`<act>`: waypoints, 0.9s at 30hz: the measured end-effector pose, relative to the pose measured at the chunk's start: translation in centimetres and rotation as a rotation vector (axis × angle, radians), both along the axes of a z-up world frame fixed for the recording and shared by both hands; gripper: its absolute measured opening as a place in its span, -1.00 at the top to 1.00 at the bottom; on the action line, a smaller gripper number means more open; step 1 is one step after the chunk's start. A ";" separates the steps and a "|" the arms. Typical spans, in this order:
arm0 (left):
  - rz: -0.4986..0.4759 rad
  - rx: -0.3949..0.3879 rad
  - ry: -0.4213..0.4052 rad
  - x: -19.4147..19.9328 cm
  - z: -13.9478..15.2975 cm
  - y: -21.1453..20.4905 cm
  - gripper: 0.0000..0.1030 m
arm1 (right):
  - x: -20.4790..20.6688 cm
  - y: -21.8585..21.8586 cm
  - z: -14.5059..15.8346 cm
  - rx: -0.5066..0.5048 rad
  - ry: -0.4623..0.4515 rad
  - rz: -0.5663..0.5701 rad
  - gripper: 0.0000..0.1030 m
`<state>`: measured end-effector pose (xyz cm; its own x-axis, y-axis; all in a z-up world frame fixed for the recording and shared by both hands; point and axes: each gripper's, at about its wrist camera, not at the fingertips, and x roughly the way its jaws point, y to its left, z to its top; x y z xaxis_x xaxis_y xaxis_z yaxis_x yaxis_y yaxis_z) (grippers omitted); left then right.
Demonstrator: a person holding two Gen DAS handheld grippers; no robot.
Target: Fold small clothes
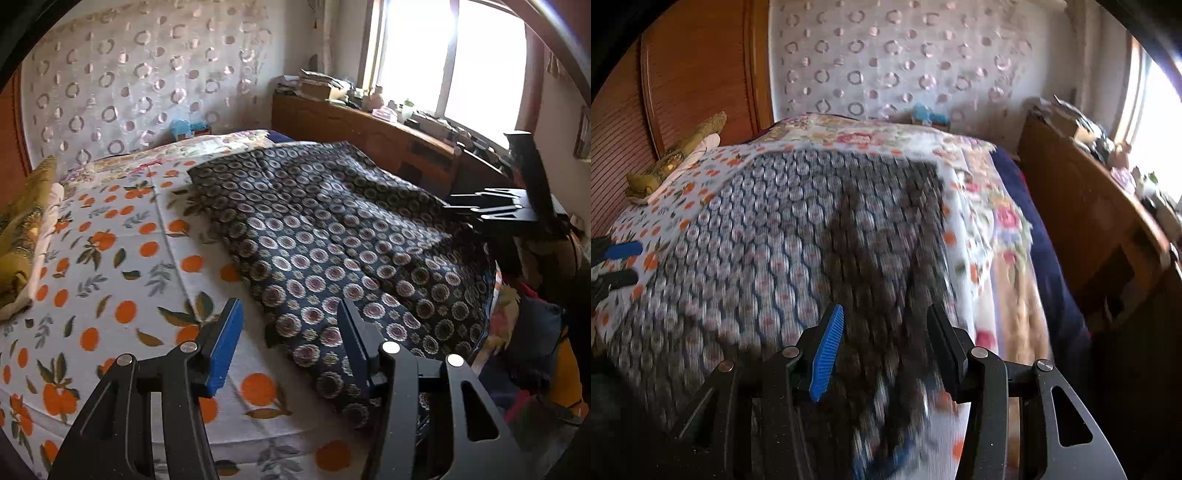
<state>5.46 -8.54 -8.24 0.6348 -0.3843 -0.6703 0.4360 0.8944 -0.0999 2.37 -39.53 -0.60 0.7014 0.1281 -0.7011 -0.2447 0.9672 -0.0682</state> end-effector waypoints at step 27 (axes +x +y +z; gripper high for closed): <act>-0.026 0.032 0.087 -0.2 -1.5 -1.2 -0.05 | -3.4 -1.1 -1.5 0.035 -0.064 -0.050 0.97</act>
<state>5.24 -9.72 -9.75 0.5639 -0.3774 -0.7346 0.4503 0.8861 -0.1095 -1.05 -40.65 -2.13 0.7506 0.1159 -0.6505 -0.1926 0.9801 -0.0477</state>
